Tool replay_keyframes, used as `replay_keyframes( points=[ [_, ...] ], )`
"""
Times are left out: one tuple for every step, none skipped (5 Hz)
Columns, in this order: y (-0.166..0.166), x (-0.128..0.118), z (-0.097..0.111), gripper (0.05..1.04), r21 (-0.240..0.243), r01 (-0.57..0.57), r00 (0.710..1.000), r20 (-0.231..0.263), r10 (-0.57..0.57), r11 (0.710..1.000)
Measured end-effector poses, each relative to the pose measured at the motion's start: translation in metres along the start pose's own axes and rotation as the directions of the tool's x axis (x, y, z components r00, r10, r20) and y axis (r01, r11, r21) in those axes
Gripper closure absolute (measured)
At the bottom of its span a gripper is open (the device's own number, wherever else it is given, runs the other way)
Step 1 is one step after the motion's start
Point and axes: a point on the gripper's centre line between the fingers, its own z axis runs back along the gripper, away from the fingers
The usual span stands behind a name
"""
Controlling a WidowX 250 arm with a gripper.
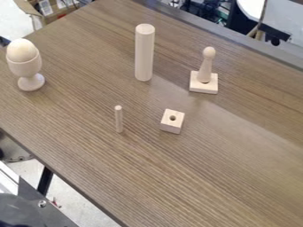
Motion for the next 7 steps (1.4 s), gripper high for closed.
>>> replay_keyframes(
  points=[
    [0.010, -0.010, 0.000, 0.304, 0.019, -0.010, 1.000, -0.020, 0.011, 1.000],
    [0.020, -0.020, -0.012, 0.304, 0.061, -0.009, 0.999, -0.040, 0.011, 0.998],
    [0.028, -0.026, -0.021, 0.304, 0.085, -0.029, 0.997, -0.063, 0.034, 0.996],
    [0.030, -0.028, -0.024, 0.304, 0.089, -0.037, 0.997, -0.065, 0.043, 0.995],
    [0.034, -0.031, -0.028, 0.304, 0.104, -0.042, 0.996, -0.076, 0.050, 0.994],
    [0.036, -0.035, -0.030, 0.304, 0.115, -0.060, 0.993, -0.093, 0.071, 0.992],
    [0.038, -0.038, -0.032, 0.304, 0.119, -0.066, 0.991, -0.106, 0.079, 0.991]
  ],
)
